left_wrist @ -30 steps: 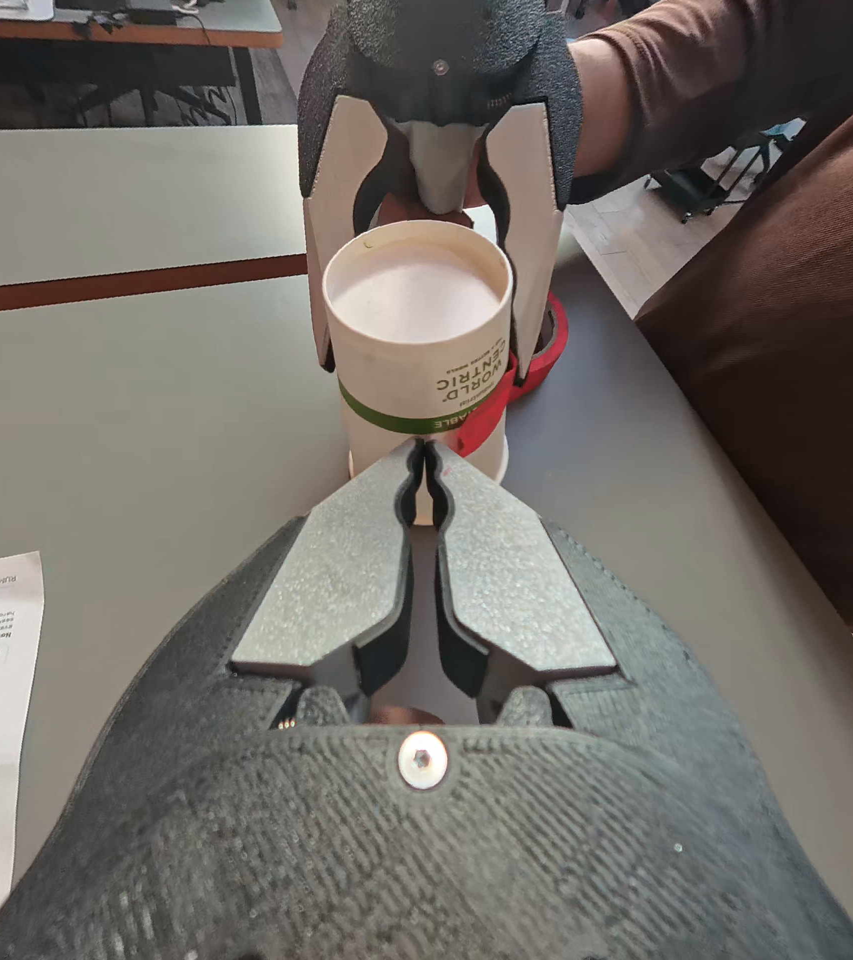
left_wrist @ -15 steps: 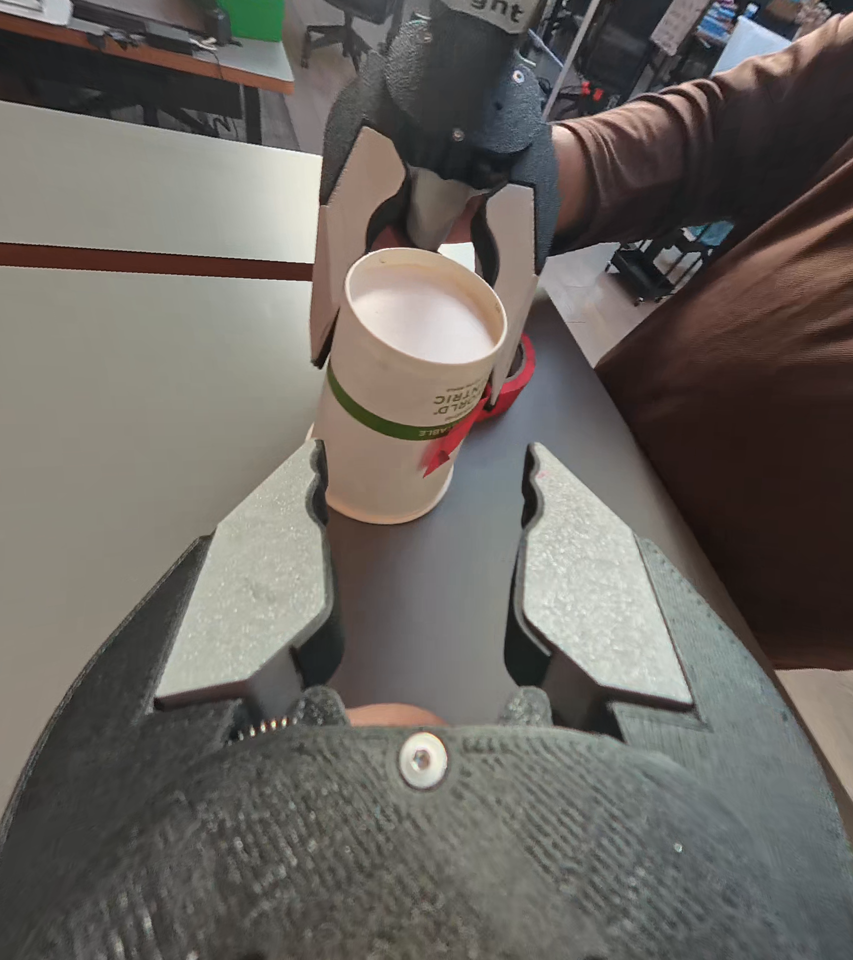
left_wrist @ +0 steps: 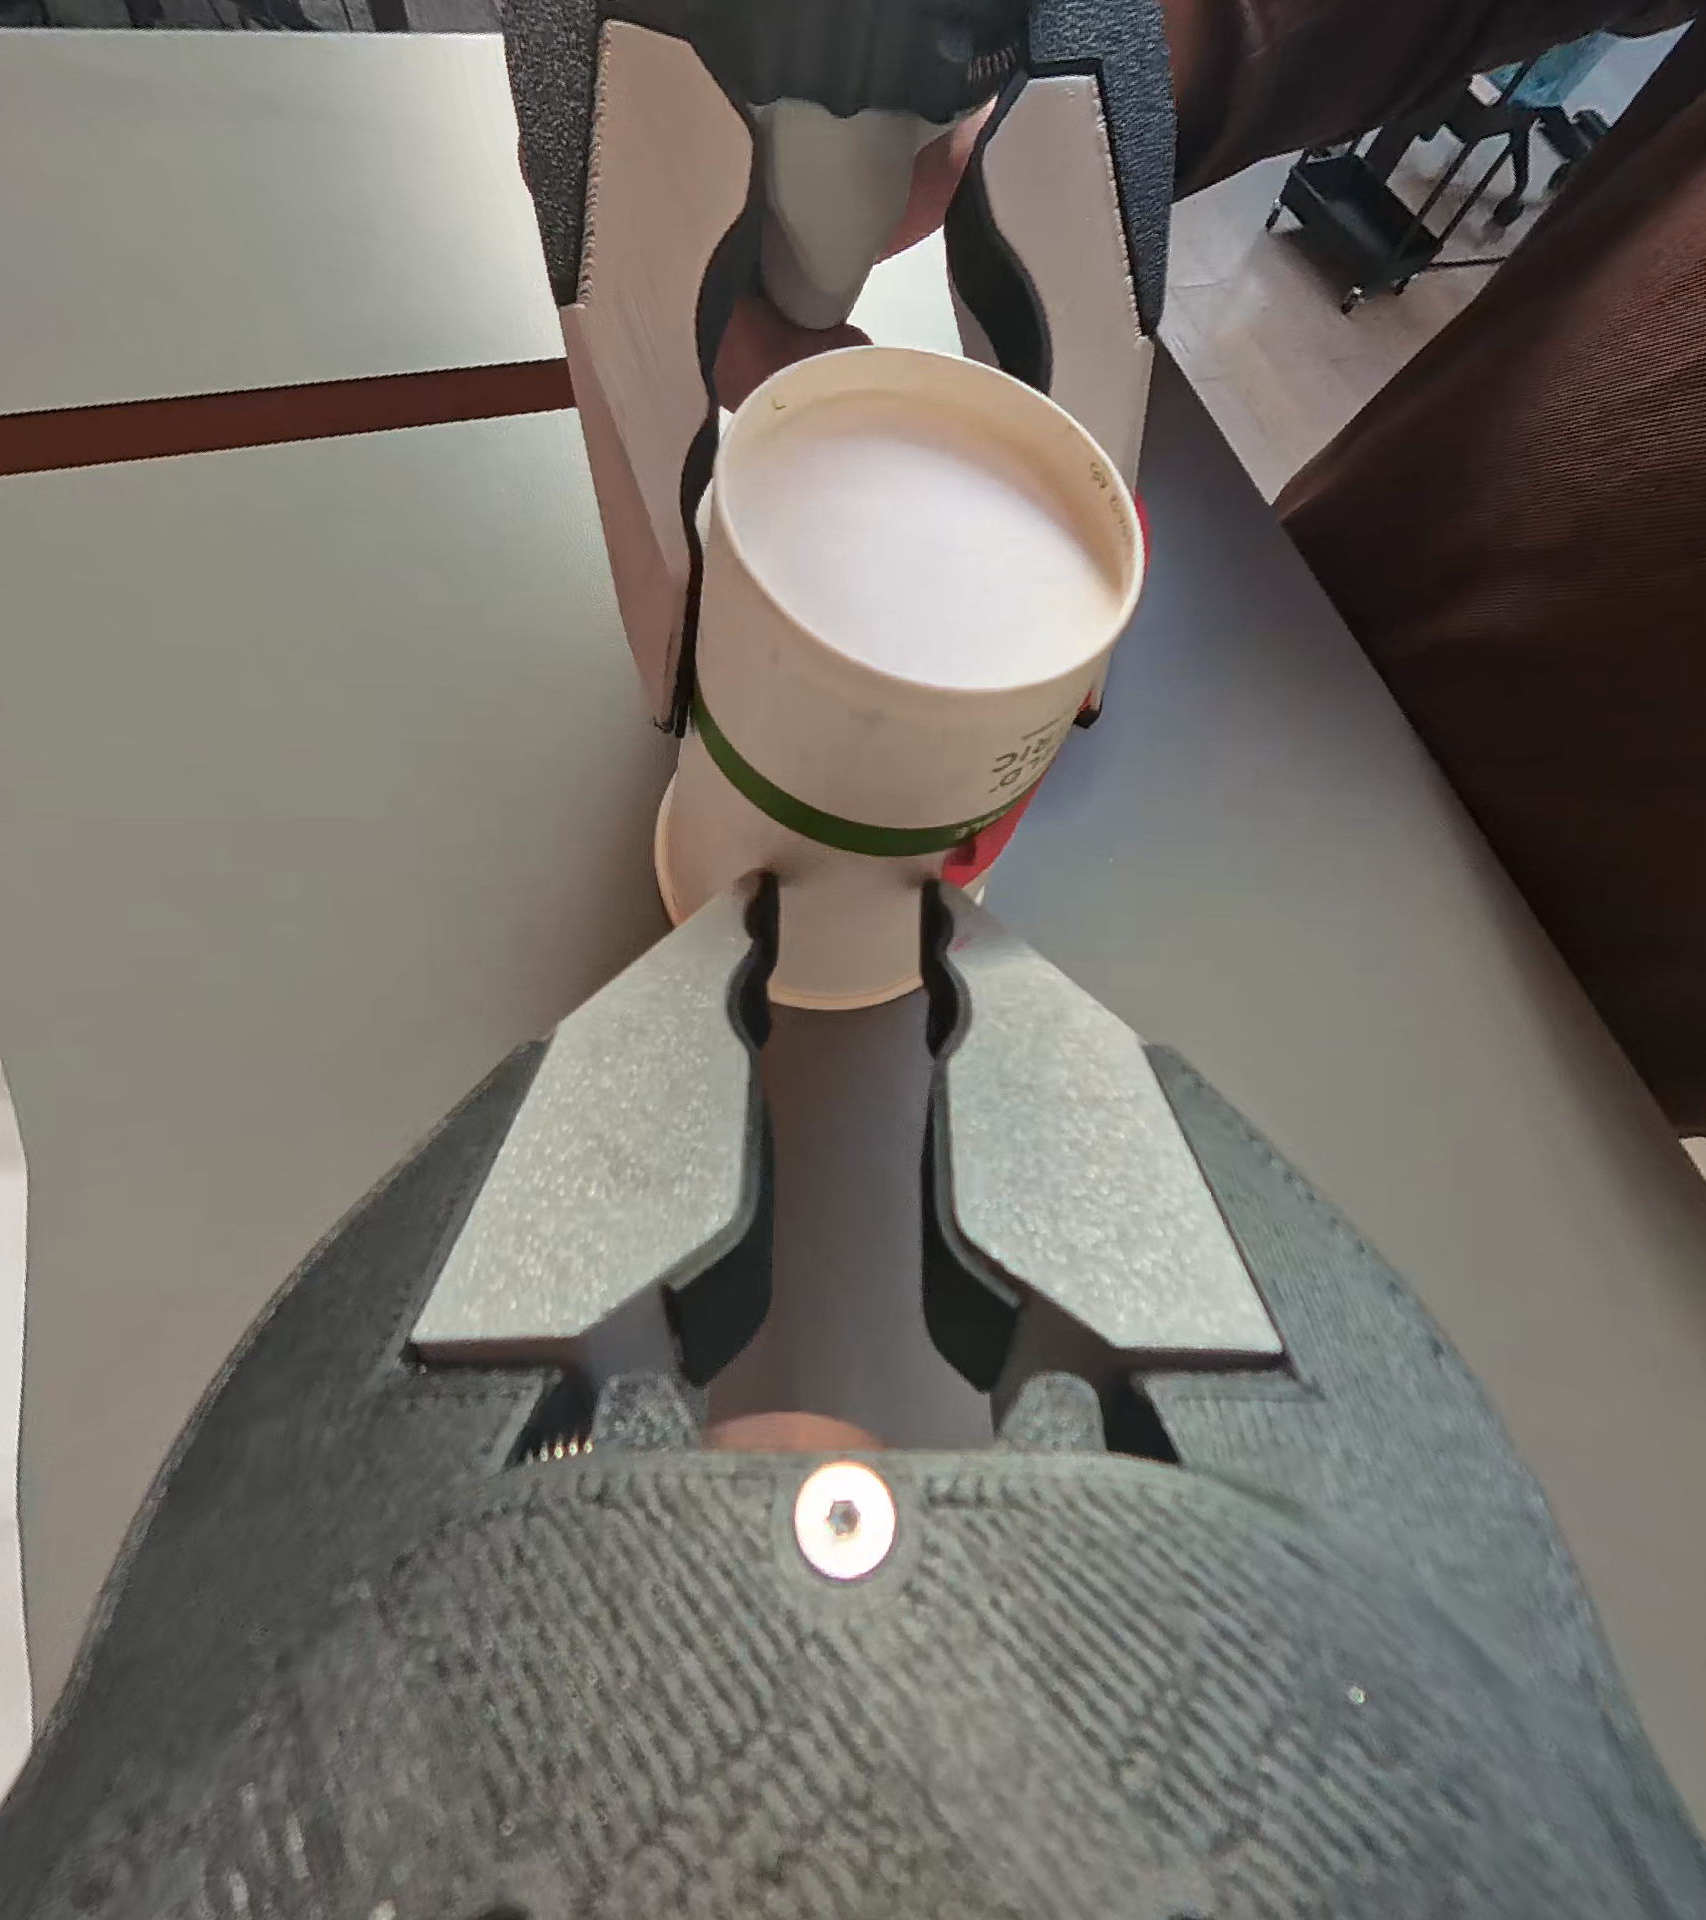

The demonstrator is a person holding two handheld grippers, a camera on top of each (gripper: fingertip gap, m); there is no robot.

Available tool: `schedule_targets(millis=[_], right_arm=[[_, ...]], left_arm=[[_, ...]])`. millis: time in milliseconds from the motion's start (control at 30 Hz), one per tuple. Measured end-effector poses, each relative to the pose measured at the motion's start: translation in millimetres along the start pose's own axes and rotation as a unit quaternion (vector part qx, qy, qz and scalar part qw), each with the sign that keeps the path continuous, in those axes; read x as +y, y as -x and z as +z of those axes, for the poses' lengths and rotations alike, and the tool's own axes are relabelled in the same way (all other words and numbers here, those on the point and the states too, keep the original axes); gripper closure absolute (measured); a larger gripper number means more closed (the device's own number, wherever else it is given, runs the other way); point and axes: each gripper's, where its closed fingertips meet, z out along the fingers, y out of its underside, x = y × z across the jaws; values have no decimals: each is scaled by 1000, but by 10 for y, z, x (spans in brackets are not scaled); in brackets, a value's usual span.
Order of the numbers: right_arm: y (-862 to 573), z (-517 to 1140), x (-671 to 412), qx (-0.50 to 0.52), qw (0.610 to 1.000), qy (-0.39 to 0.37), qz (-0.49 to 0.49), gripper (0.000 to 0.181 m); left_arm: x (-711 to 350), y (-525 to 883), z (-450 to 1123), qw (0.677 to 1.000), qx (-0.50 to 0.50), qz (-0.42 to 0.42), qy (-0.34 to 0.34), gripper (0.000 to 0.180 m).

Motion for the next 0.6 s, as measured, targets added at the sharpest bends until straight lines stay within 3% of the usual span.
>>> schedule_targets(millis=[67, 233, 367, 467, 600], right_arm=[[-4, 5, 2, -8, 1000, -1, 1, 108], [-14, 3, 13, -11, 1000, 1, 16, 106], [-55, -66, -19, -1, 1000, -2, 14, 101], [-97, -276, -116, 6, 1000, -24, 7, 95], [-63, -389, 31, 6, 999, 16, -31, 103]], left_arm=[[-14, 12, -31, 1000, 9, -5, -1, 168], [-15, 41, -43, 1000, -6, -14, 8, 167], [3, 157, -165, 997, -42, -53, -30, 154], [-9, 202, -308, 991, -68, -86, -71, 130], [-81, 69, -271, 990, -80, -68, -90, 112]])
